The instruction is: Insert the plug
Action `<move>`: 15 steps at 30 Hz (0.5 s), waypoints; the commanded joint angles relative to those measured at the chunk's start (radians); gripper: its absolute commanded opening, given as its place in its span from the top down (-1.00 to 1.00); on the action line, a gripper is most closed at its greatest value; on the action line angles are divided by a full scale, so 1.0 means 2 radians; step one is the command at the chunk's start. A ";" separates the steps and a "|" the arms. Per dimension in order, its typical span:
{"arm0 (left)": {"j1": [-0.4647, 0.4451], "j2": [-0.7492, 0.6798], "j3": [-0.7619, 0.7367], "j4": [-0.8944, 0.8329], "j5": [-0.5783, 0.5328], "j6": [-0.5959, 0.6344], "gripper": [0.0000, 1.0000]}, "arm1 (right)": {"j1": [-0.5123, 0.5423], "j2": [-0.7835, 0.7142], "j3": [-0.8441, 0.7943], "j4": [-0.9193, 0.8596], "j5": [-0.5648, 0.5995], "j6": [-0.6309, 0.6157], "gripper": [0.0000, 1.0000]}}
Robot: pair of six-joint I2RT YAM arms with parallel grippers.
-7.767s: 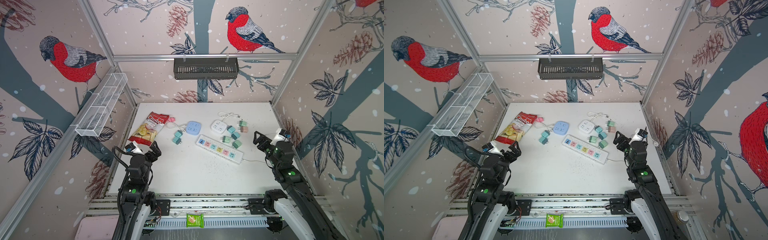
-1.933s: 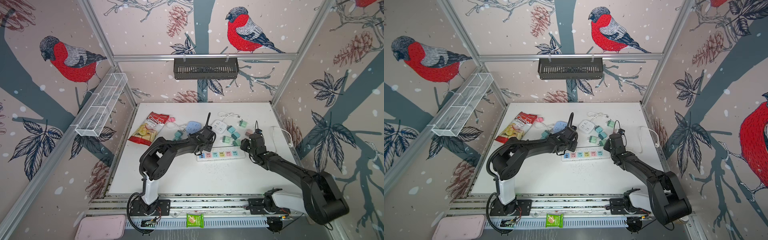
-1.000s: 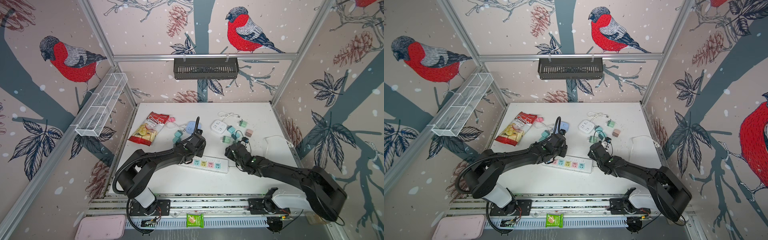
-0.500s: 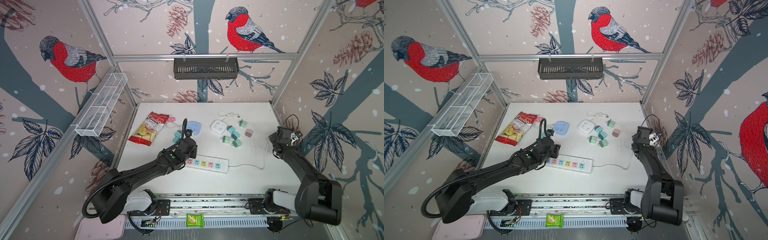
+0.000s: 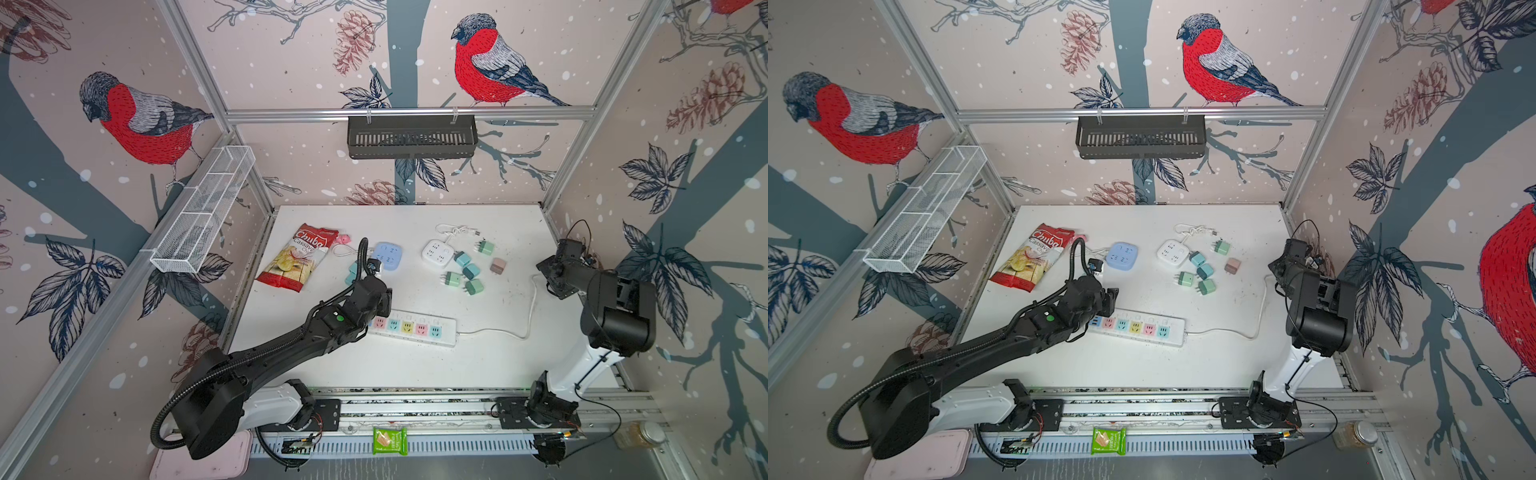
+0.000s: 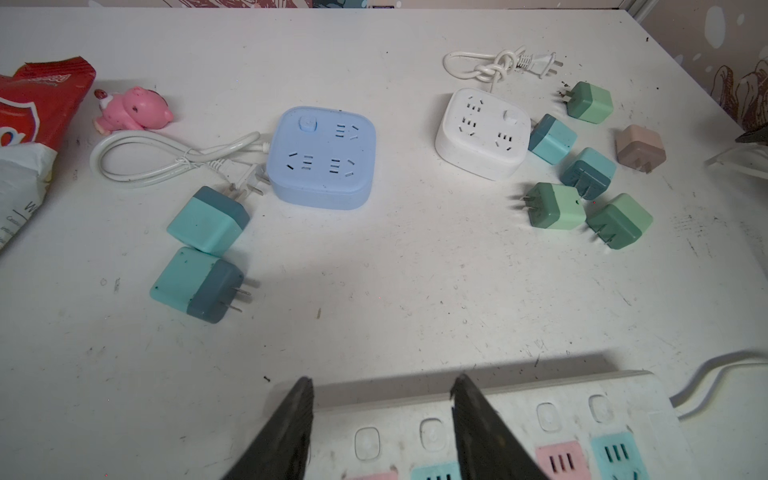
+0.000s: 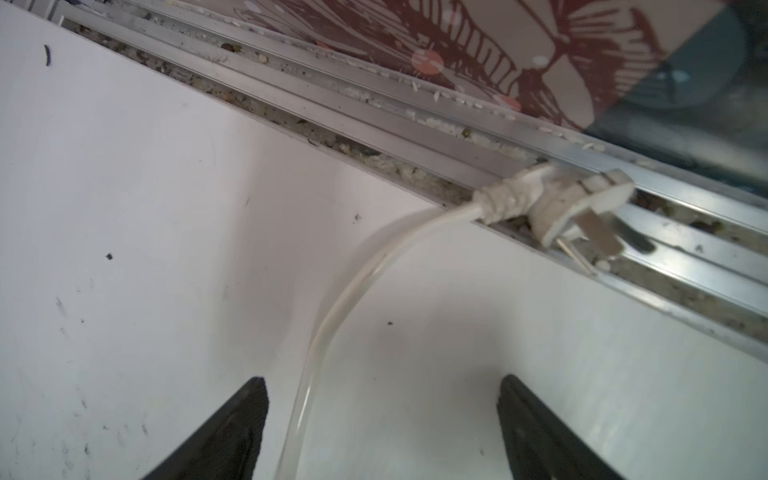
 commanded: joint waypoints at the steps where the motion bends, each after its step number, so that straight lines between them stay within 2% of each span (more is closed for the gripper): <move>1: -0.001 -0.006 0.002 0.011 0.003 -0.002 -0.10 | 0.001 0.029 0.021 -0.009 -0.030 0.001 -0.69; 4: -0.001 -0.010 0.000 0.007 0.002 0.000 -0.11 | 0.005 0.061 0.053 -0.022 -0.034 -0.006 -0.64; 6: -0.001 -0.011 -0.001 0.006 0.000 0.000 -0.12 | 0.012 0.078 0.070 -0.034 -0.035 -0.009 -0.49; 8: -0.001 -0.014 -0.003 0.007 -0.003 0.001 -0.12 | 0.021 0.082 0.072 -0.038 -0.027 -0.010 0.07; 10: -0.001 -0.017 -0.002 0.006 -0.003 0.002 -0.12 | 0.030 0.076 0.071 -0.045 -0.007 -0.010 0.54; 12: -0.001 -0.020 -0.001 0.005 -0.003 0.004 -0.12 | 0.036 0.065 0.067 -0.048 0.002 -0.010 0.75; 15: -0.001 -0.027 -0.002 0.005 -0.005 0.003 -0.13 | 0.050 0.043 0.065 -0.053 0.013 -0.014 0.89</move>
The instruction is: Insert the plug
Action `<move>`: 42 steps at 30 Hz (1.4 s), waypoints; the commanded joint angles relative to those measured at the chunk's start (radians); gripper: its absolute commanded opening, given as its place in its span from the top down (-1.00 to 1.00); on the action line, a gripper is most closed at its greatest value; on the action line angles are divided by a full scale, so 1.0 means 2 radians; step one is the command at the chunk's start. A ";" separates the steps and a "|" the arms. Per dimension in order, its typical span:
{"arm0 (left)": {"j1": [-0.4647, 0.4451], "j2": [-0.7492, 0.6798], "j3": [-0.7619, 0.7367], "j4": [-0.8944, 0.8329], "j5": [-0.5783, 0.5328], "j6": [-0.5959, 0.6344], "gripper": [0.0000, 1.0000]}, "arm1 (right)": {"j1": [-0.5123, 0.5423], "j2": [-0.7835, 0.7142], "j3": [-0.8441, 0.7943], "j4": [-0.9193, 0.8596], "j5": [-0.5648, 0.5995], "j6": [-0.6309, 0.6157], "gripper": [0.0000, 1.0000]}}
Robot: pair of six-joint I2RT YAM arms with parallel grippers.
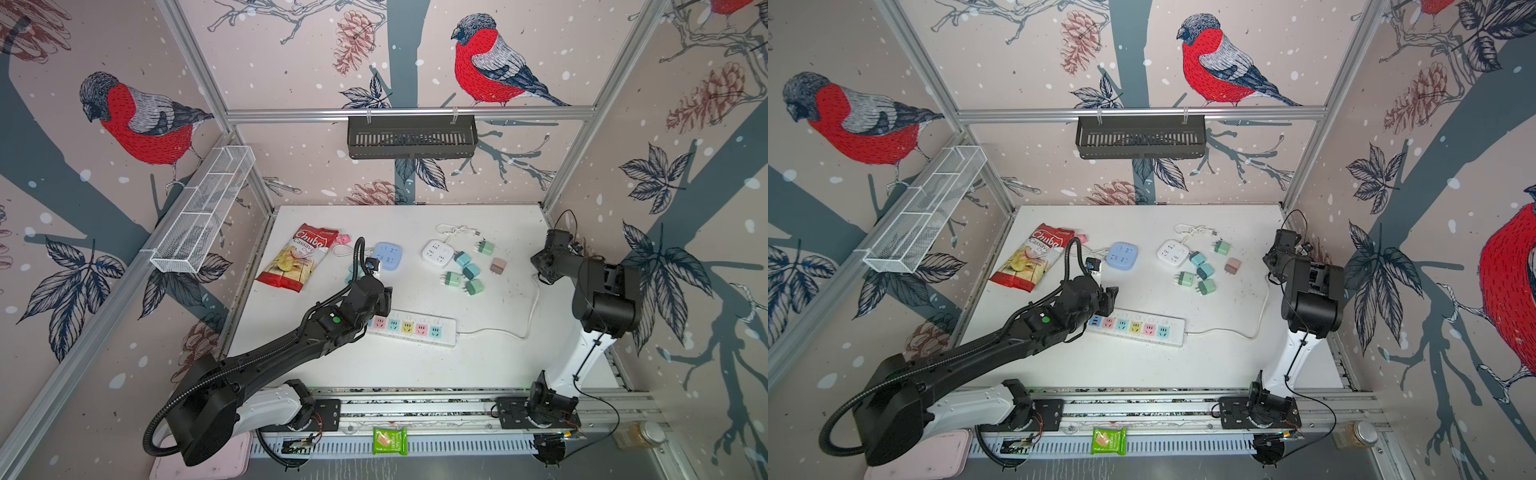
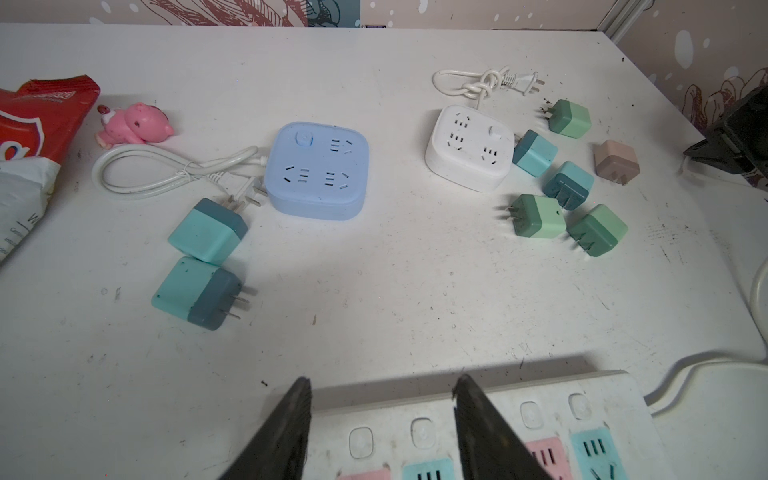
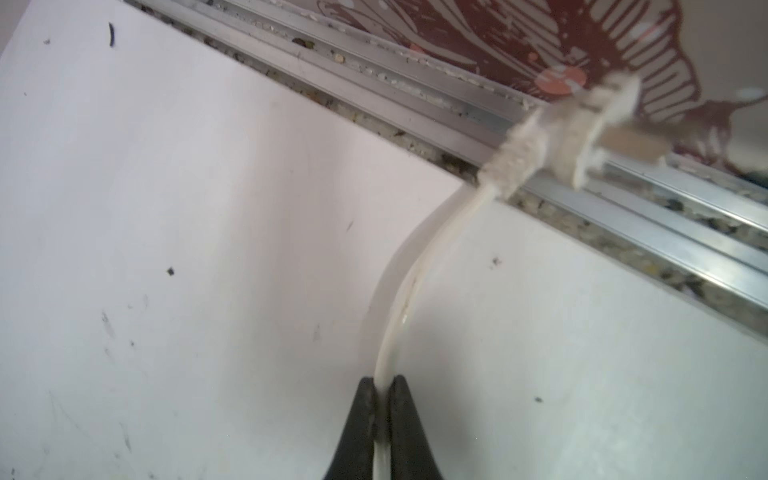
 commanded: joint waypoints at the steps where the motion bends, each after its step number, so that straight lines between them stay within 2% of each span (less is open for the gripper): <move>1: -0.001 -0.009 -0.004 0.008 -0.009 0.002 -0.13 | 0.017 -0.024 -0.002 -0.047 0.011 -0.005 0.91; 8: -0.001 -0.022 -0.012 0.010 -0.010 0.002 -0.14 | 0.085 -0.079 0.001 -0.070 0.060 -0.014 0.92; 12: -0.001 -0.030 -0.016 0.009 -0.010 0.001 -0.15 | 0.115 -0.093 -0.017 -0.070 0.064 -0.007 0.92; 21: -0.001 -0.082 -0.031 -0.005 -0.019 -0.013 -0.16 | 0.148 -0.180 -0.144 -0.036 0.056 -0.003 0.90; 27: -0.001 -0.154 -0.068 -0.017 -0.091 -0.028 -0.22 | 0.164 -0.249 -0.214 -0.031 0.038 -0.022 0.58; 29: -0.001 -0.183 -0.085 -0.024 -0.127 -0.032 -0.32 | 0.166 -0.279 -0.232 -0.027 0.029 -0.028 0.30; 31: 0.000 -0.213 -0.108 -0.020 -0.165 -0.034 -0.48 | 0.169 -0.300 -0.235 -0.035 0.021 -0.035 -0.12; 33: 0.000 -0.234 -0.135 -0.004 -0.190 -0.028 -0.58 | 0.174 -0.316 -0.230 -0.052 0.027 -0.039 -0.30; 37: 0.003 -0.251 -0.158 -0.006 -0.220 -0.041 -0.59 | 0.187 -0.344 -0.224 -0.056 0.030 -0.048 -0.52; 42: 0.003 -0.256 -0.165 0.005 -0.213 -0.033 -0.60 | 0.197 -0.311 -0.187 -0.042 0.005 -0.065 -0.58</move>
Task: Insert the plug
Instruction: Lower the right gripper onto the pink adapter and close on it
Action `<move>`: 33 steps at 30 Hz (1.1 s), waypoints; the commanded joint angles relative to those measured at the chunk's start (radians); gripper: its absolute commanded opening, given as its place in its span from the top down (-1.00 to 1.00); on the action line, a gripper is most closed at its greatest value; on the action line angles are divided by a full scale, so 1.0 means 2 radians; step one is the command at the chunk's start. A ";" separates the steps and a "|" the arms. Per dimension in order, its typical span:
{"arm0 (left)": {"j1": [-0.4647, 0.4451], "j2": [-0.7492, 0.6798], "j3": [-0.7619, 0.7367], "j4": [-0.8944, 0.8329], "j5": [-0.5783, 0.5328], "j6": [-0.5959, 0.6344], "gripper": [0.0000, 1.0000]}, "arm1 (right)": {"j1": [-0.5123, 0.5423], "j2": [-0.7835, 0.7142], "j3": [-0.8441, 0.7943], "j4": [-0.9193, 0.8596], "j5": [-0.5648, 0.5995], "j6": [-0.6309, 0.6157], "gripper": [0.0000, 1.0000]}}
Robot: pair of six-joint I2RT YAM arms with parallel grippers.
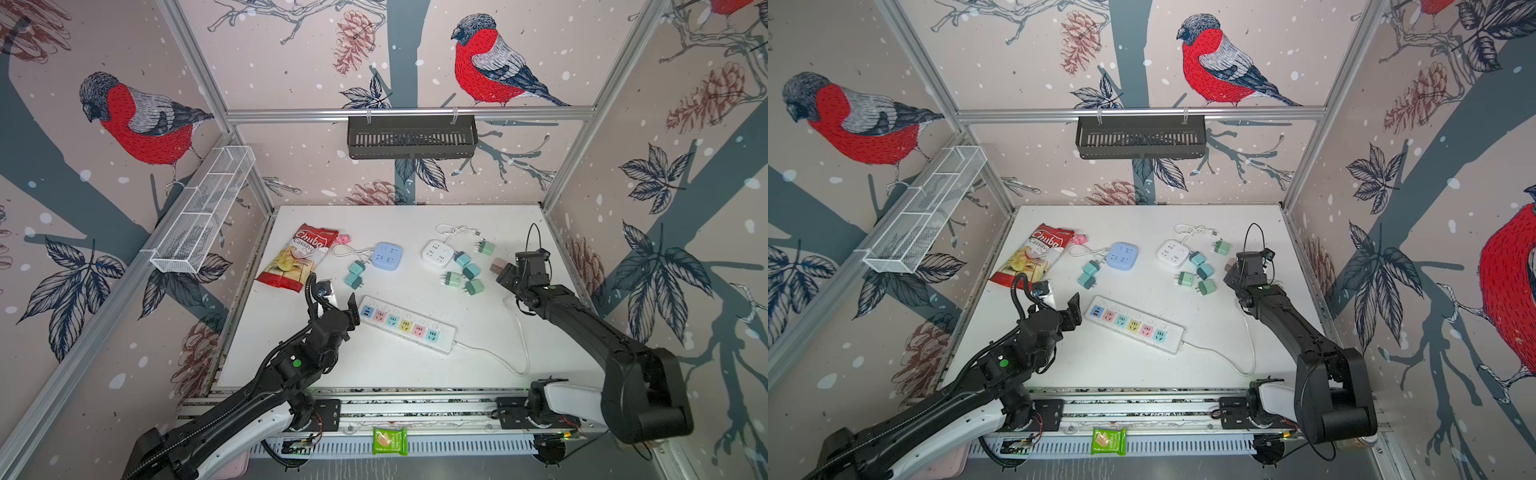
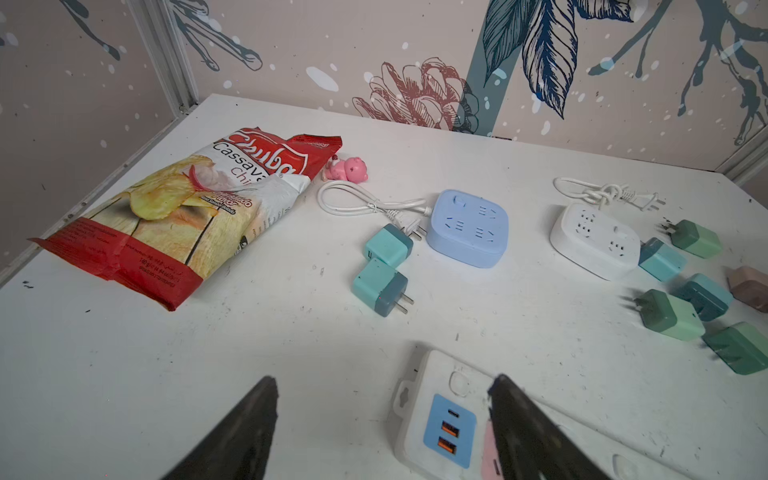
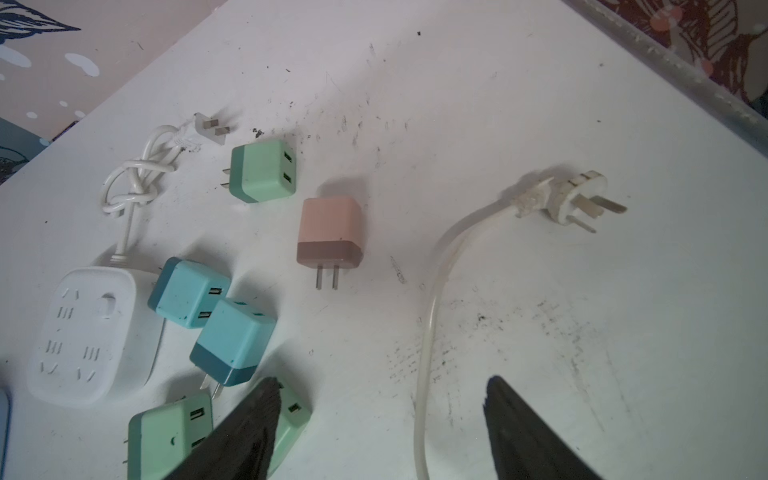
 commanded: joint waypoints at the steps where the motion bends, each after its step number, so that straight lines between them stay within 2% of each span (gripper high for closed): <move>1: 0.002 -0.001 -0.003 0.019 -0.016 -0.006 -0.60 | 0.005 0.036 0.036 0.004 -0.015 -0.018 -0.58; 9: 0.001 0.022 0.001 0.031 -0.024 -0.006 -0.60 | 0.005 0.181 0.132 -0.016 -0.024 -0.037 -0.63; 14: 0.002 0.033 0.005 0.025 -0.021 -0.011 -0.57 | -0.003 0.236 0.165 -0.018 -0.014 -0.043 -0.67; 20: 0.002 0.040 0.006 0.029 -0.021 -0.008 -0.60 | -0.022 0.292 0.206 -0.031 -0.017 -0.057 -0.59; 27: 0.002 0.045 0.009 0.028 -0.021 -0.011 -0.59 | -0.030 0.330 0.229 -0.034 -0.042 -0.074 -0.34; 33: 0.002 0.044 0.008 0.028 -0.021 -0.011 -0.59 | -0.030 0.342 0.232 -0.040 -0.037 -0.076 -0.08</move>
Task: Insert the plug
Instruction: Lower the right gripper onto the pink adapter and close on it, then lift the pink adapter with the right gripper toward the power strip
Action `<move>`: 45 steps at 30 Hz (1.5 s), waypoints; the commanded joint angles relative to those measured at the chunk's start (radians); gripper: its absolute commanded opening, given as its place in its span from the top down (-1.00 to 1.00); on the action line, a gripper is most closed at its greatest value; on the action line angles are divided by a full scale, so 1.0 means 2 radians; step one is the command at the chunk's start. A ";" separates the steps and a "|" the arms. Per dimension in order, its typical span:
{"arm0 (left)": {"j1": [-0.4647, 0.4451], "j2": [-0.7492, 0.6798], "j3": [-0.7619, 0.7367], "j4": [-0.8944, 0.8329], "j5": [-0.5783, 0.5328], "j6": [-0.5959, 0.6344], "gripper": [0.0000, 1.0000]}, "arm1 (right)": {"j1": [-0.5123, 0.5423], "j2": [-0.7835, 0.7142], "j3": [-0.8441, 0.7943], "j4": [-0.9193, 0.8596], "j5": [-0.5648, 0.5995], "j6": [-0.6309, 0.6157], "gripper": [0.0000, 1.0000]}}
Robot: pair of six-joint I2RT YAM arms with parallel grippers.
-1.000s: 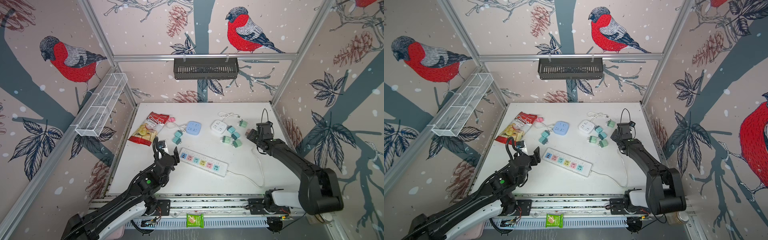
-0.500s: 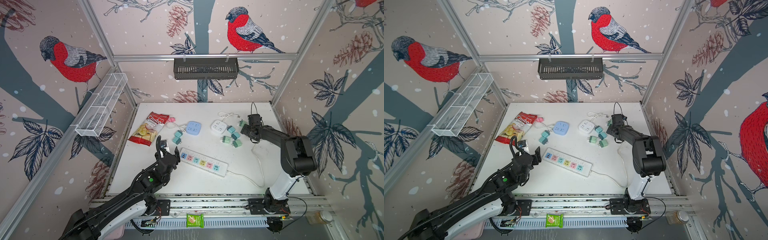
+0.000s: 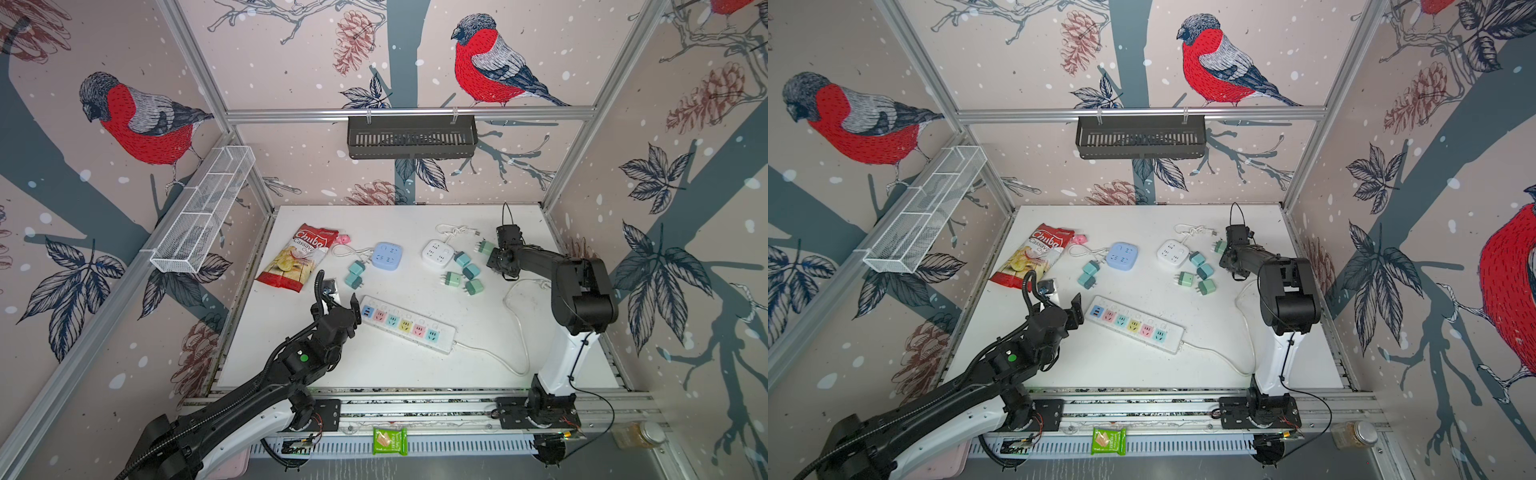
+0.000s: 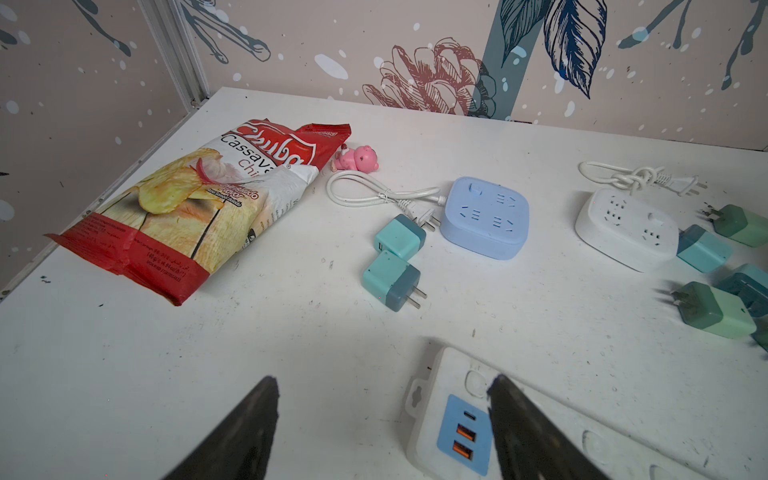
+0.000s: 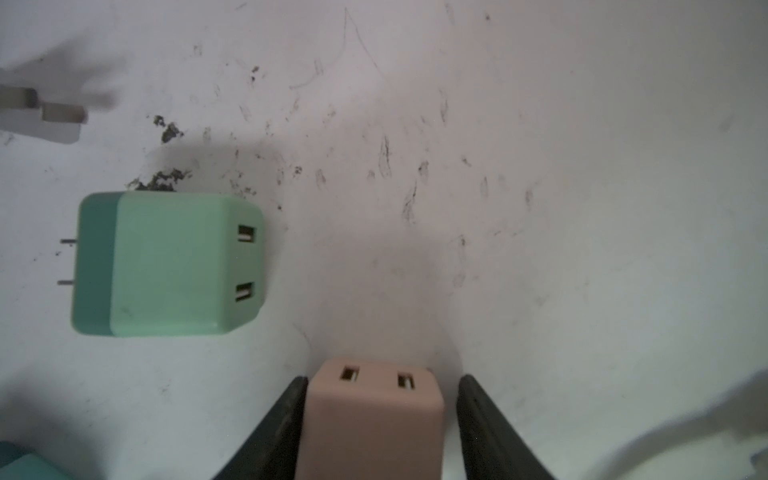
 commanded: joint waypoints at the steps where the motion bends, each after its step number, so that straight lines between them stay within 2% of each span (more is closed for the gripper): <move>1: 0.002 -0.001 0.004 0.015 -0.010 -0.011 -0.59 | 0.001 0.004 -0.005 -0.025 -0.017 -0.001 -0.06; 7: 0.002 0.004 0.005 0.014 -0.010 -0.012 -0.59 | 0.008 -0.009 -0.016 -0.022 -0.016 -0.002 -0.16; 11: 0.002 0.005 0.005 0.015 -0.010 -0.011 -0.59 | 0.010 -0.012 -0.019 -0.022 -0.015 -0.002 -0.16; 16: 0.002 0.005 0.005 0.015 -0.010 -0.011 -0.59 | 0.011 -0.011 -0.021 -0.019 -0.016 -0.004 0.08; 23: 0.002 0.008 0.006 0.014 -0.010 -0.011 -0.59 | 0.014 -0.040 -0.038 -0.012 -0.038 -0.007 0.28; 26: 0.002 0.011 0.007 0.015 -0.012 -0.012 -0.59 | 0.017 -0.077 -0.056 -0.006 -0.049 -0.007 0.31; 31: 0.002 0.018 0.009 0.014 -0.013 -0.014 -0.59 | 0.039 -0.166 -0.100 0.022 -0.052 -0.007 0.49; 37: 0.002 0.028 0.010 0.023 -0.017 -0.011 -0.66 | 0.116 -0.269 -0.167 0.090 -0.021 -0.025 0.60; 40: 0.002 0.036 0.013 0.021 -0.016 -0.012 -0.66 | 0.146 -0.317 -0.206 0.142 -0.031 -0.042 0.69; 45: 0.002 0.037 0.015 0.018 -0.011 -0.014 -0.66 | 0.213 -0.415 -0.276 0.228 -0.027 -0.085 0.69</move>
